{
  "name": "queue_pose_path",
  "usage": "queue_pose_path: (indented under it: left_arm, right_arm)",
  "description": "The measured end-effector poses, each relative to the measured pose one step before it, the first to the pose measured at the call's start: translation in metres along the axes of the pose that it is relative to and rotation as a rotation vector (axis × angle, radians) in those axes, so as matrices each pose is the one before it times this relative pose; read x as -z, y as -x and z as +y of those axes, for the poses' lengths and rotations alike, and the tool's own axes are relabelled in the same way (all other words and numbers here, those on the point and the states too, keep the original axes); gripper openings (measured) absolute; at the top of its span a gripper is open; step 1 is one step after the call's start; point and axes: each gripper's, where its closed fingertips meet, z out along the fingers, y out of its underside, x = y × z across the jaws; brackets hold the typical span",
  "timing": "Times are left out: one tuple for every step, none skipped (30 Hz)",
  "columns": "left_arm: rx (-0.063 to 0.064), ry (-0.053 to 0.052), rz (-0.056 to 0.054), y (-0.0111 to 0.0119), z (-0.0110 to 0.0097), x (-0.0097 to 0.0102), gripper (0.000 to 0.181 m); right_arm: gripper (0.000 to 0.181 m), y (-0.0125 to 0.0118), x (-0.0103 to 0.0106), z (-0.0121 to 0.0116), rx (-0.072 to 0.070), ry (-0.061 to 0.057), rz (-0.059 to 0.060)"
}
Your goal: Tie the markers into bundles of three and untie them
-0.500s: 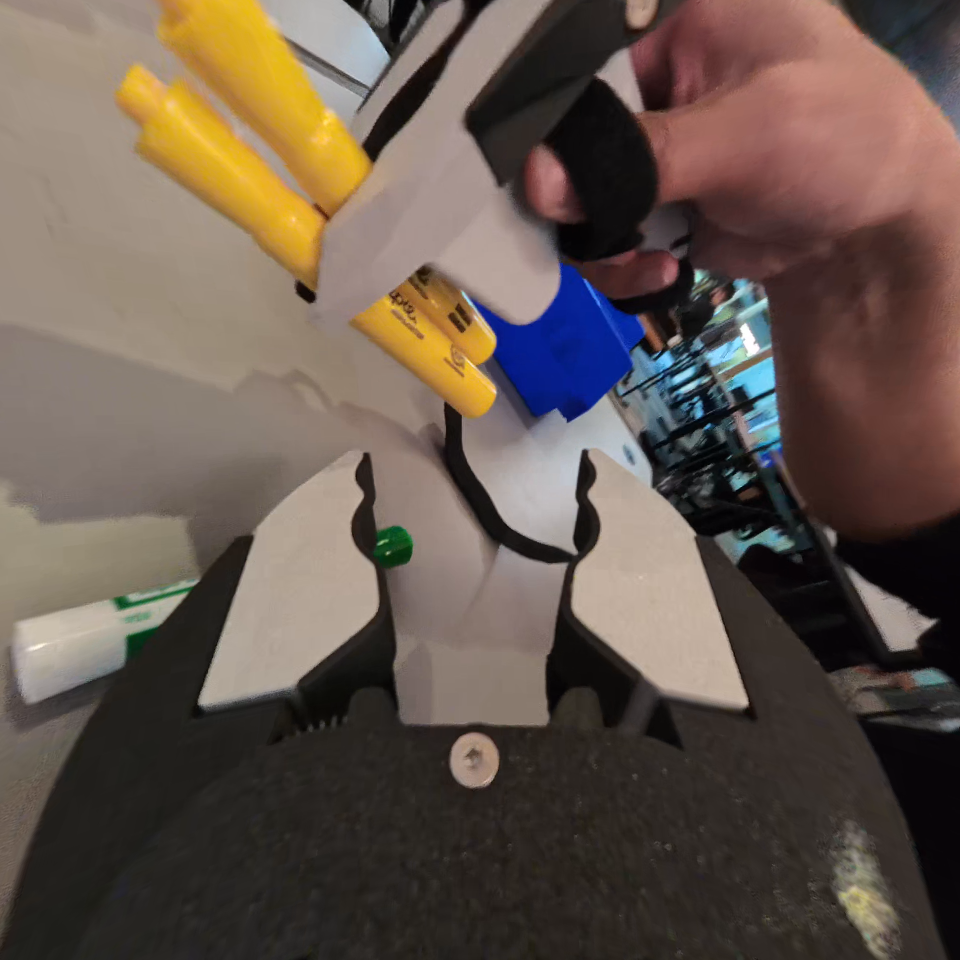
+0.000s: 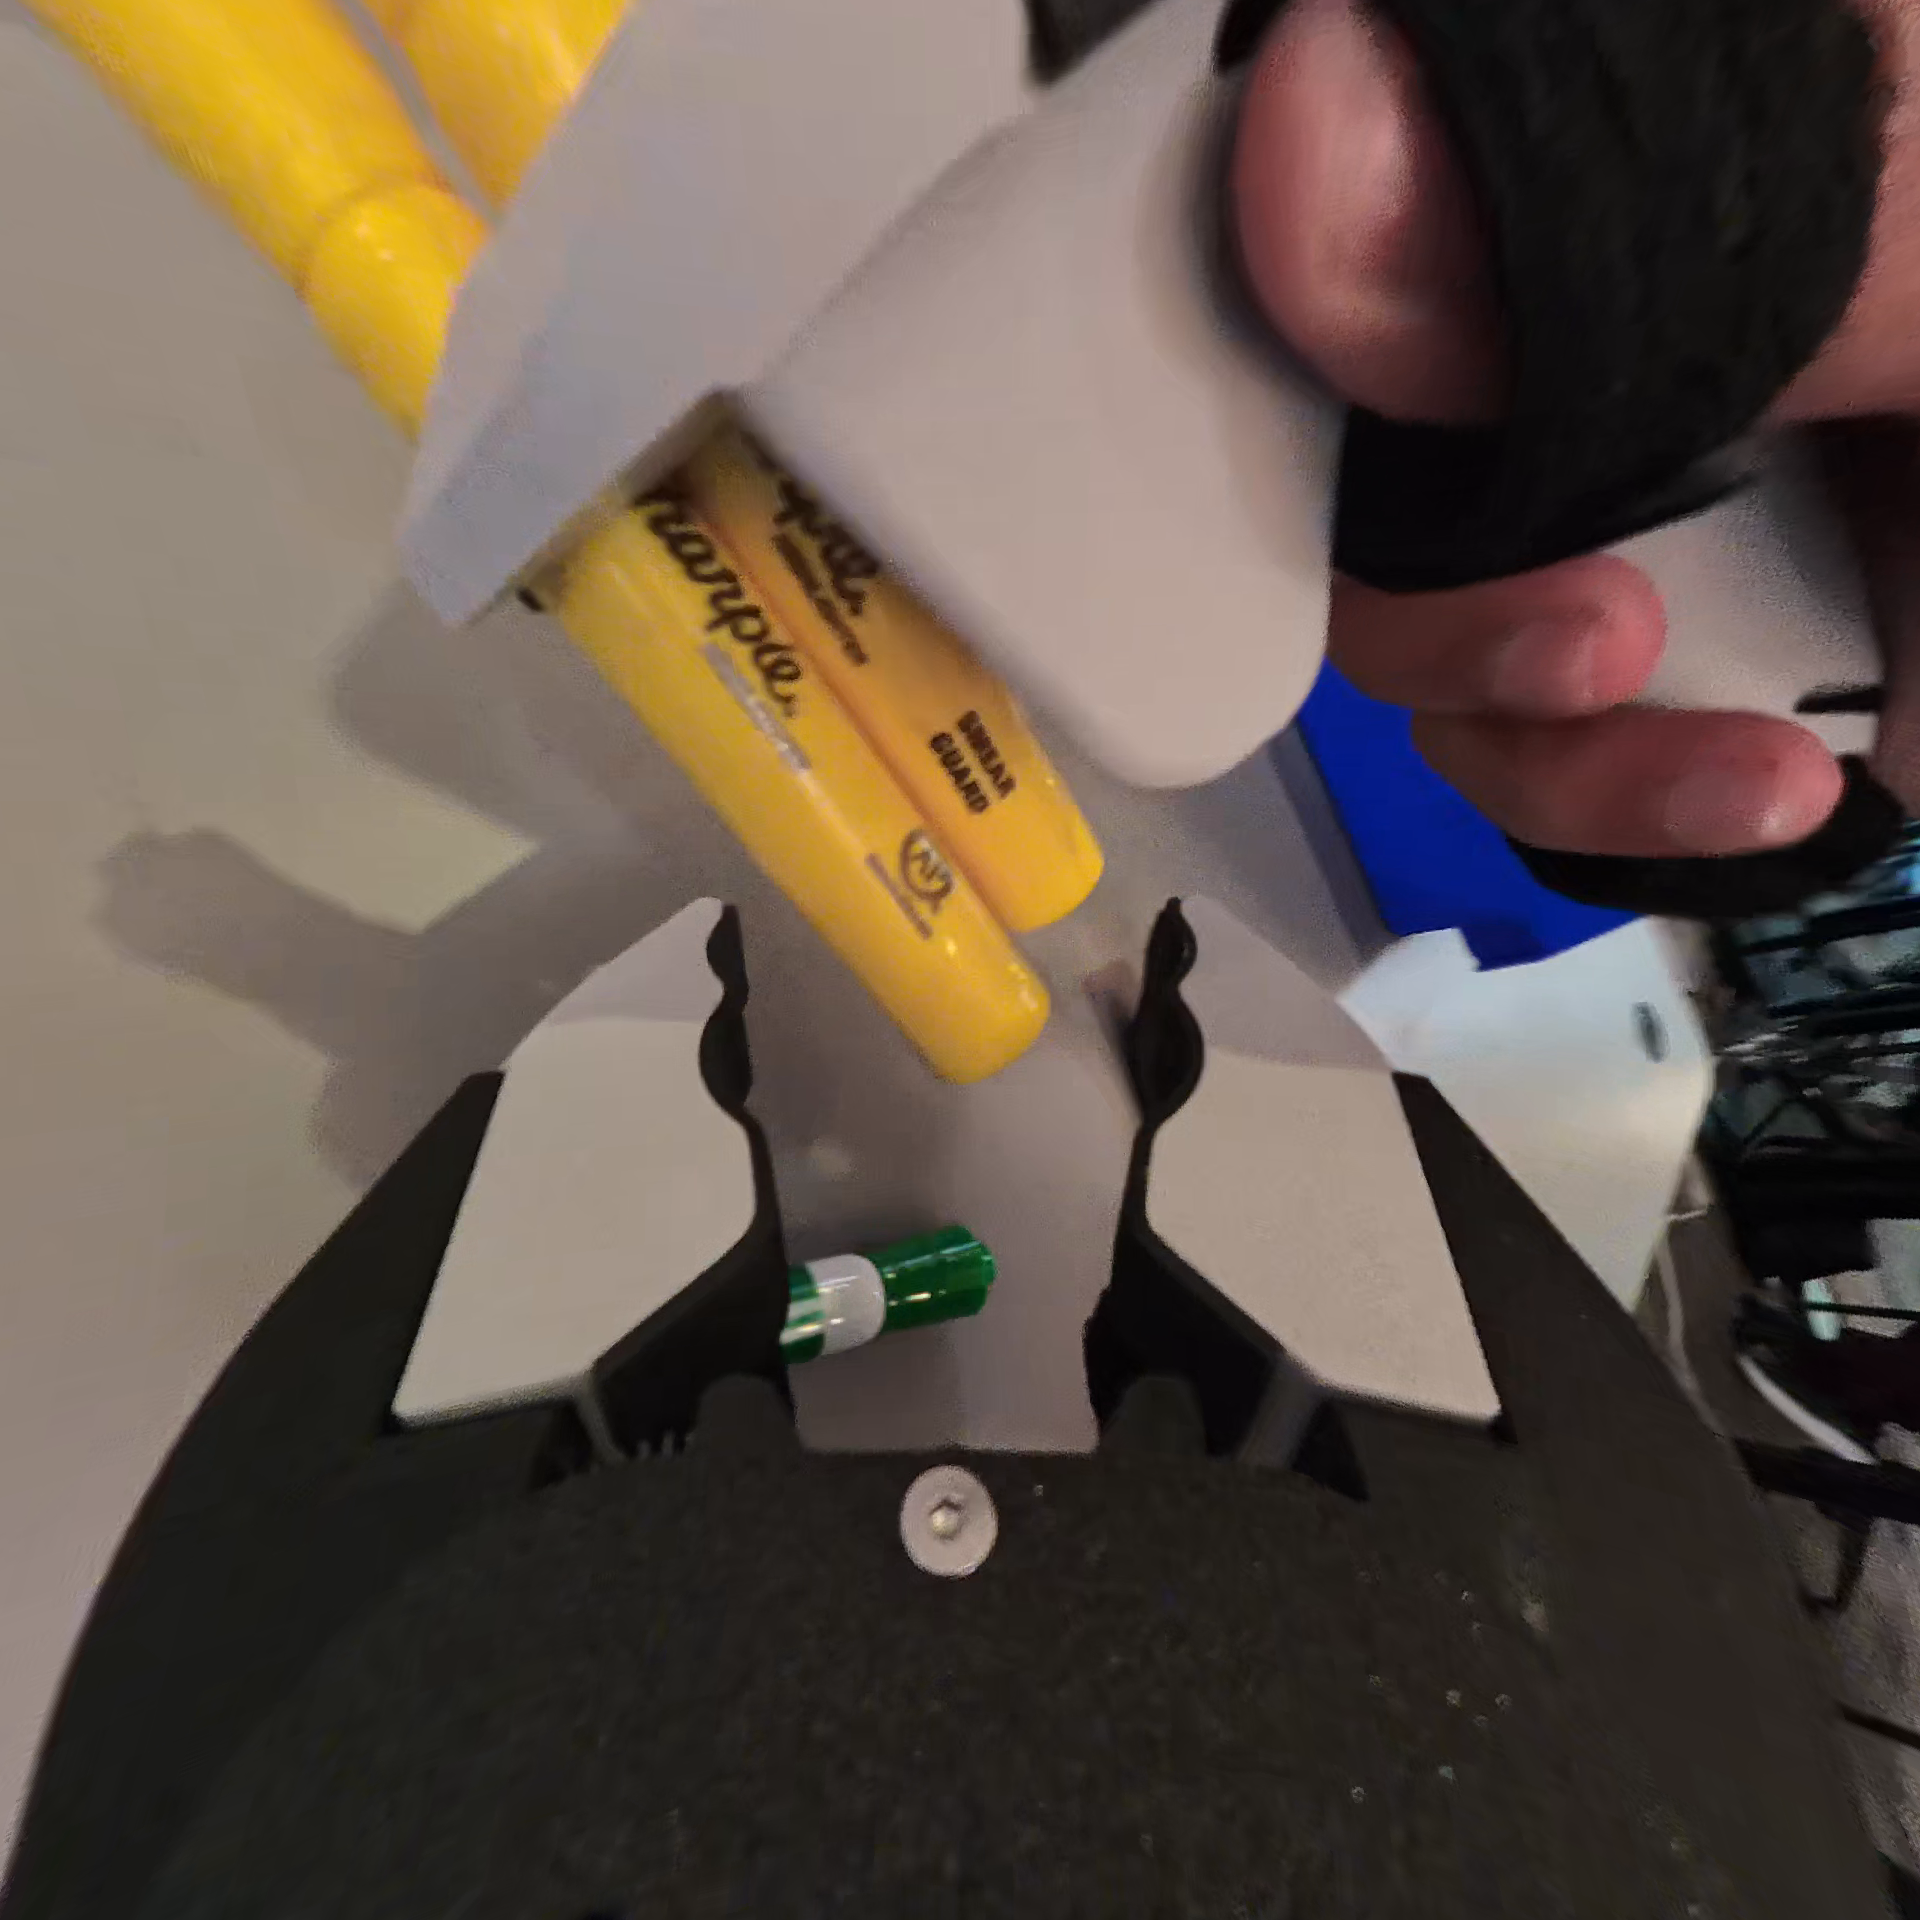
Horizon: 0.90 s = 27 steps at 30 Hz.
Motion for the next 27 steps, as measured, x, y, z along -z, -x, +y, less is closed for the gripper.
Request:
queue_pose_path:
  left_arm:
    - [-0.016, 0.0204, -0.0382, 0.0047, -0.00171, -0.00129, 0.075]
    - [-0.0121, 0.0241, -0.0327, 0.00466, -0.00135, -0.00146, 0.075]
    - [-0.005, 0.0254, -0.0277, 0.0049, -0.00128, -0.00131, 0.075]
    - [-0.0029, 0.0204, -0.0243, 0.00501, -0.00174, -0.001, 0.075]
    - [-0.0004, 0.0196, -0.0145, 0.00395, -0.00173, -0.00093, 0.074]
    - [0.0002, 0.0144, -0.0123, 0.00384, -0.00237, -0.00019, 0.073]
    - [-0.0078, 0.0169, -0.0183, 0.00434, -0.00184, -0.00025, 0.071]
    - [-0.0131, 0.0255, -0.0252, 0.00499, -0.00089, -0.00053, 0.07]
    - [-0.0135, 0.0246, -0.0294, 0.00552, -0.0008, -0.00059, 0.069]
    - [-0.0153, 0.0241, -0.0259, 0.00453, -0.00053, -0.00086, 0.069]
    - [-0.015, 0.0211, -0.0222, 0.00359, -0.00056, -0.00091, 0.069]
    - [-0.0165, 0.0158, -0.0225, 0.00304, -0.00044, -0.0007, 0.068]
    - [-0.0169, 0.0185, -0.022, 0.00259, 0.00052, -0.00102, 0.068]
    - [-0.013, 0.0172, -0.0234, 0.00226, 0.00086, -0.00126, 0.07]
    - [-0.0163, 0.0164, -0.0232, 0.00182, 0.00108, -0.00154, 0.07]
    - [-0.0175, 0.0177, -0.0293, 0.00266, 0.00149, -0.00151, 0.068]
    - [-0.0191, 0.0191, -0.0333, 0.00333, 0.00179, -0.00128, 0.066]
    - [-0.024, 0.0196, -0.0211, 0.00137, 0.00198, -0.00151, 0.064]
    - [-0.0209, 0.0139, -0.0138, 0.00051, 0.00146, -0.00115, 0.057]
    - [-0.0175, 0.0082, -0.0202, 0.00119, 0.00091, -0.00038, 0.051]
    - [-0.0195, 0.0043, -0.0222, 0.00121, 0.00028, 0.00012, 0.05]
    - [-0.0136, 0.0012, -0.0143, 0.00065, 0.00032, 0.00049, 0.049]
    - [-0.0064, 0.0056, -0.006, 0.00074, 0.0008, 0.00044, 0.049]
    - [-0.0009, 0.0055, 0.0033, 0.00042, 0.00088, 0.00045, 0.049]
    - [0.0012, 0.0085, 0.0058, 0.00058, 0.00129, 0.00002, 0.048]
    - [-0.0013, 0.0077, 0.0034, 0.0012, 0.00118, -0.00003, 0.048]
    - [-0.0003, 0.0036, 0.0015, 0.00167, 0.00103, -0.00017, 0.047]
  right_arm:
    - [0.018, -0.00176, -0.00177, -0.00391, -0.0203, -0.0227, -0.0066]
    - [0.018, -0.00201, -0.0017, -0.00403, -0.0259, -0.0272, -0.0071]
    - [0.018, -0.00193, -0.00171, -0.00326, -0.0216, -0.0242, -0.0082]
    - [0.018, -0.00135, -0.00134, -0.00323, -0.0209, -0.0277, -0.0112]
    - [0.018, -0.00039, -0.00104, -0.00268, -0.0253, -0.026, -0.0189]
    - [0.018, 0.00011, -0.0005, -0.00261, -0.0235, -0.0267, -0.0219]
    - [0.018, 0.00107, 0.00004, -0.00328, -0.027, -0.0321, -0.0301]
    - [0.018, 0.00116, 0.00026, -0.00253, -0.0253, -0.0283, -0.0303]
    - [0.018, 0.00063, -0.00004, -0.00208, -0.0231, -0.0278, -0.0283]
    - [0.018, 0.00059, -0.00018, -0.00104, -0.0268, -0.0221, -0.0318]
    - [0.018, -0.00002, -0.00036, -0.00049, -0.0254, -0.0196, -0.0286]
    - [0.018, -0.00105, -0.00004, -0.00067, -0.0284, -0.023, -0.0243]
    - [0.018, -0.0019, 0.00068, -0.00236, -0.0187, -0.0314, -0.0165]
    - [0.018, -0.00208, 0.00057, -0.00169, -0.0085, -0.0204, -0.0098]
    - [0.018, -0.00256, 0.00052, -0.00081, -0.0098, -0.014, -0.0035]
    - [0.018, -0.00214, 0.0004, -0.00113, -0.0092, -0.0188, -0.0046]
    - [0.018, -0.00119, -0.00041, 0.00013, -0.014, -0.0102, -0.0115]
    - [0.018, -0.00054, -0.00082, 0.00177, -0.0196, 0.0038, -0.0176]
    - [0.018, -0.00097, -0.00012, -0.00013, -0.0149, -0.0085, -0.0109]
    - [0.018, -0.00053, -0.0003, 0.00042, -0.0084, -0.0017, -0.0107]
    - [0.018, -0.00069, 0.00019, -0.00014, -0.0086, -0.0024, -0.0062]
    - [0.018, 0.00024, -0.00004, 0.00029, -0.0128, -0.0004, -0.0115]
    - [0.018, 0.00012, -0.0002, 0.00052, -0.0114, 0.0007, -0.0107]
    - [0.018, 0.00006, -0.00023, 0.00004, -0.0062, -0.0032, -0.0081]
    - [0.018, -0.00002, -0.00074, 0.00061, -0.0004, -0.0022, -0.0051]
    - [0.018, -0.00016, -0.00027, 0.00006, -0.0013, -0.0048, -0.005]
    - [0.018, 0.00062, -0.00017, 0.00021, 0.0001, -0.0065, -0.008]
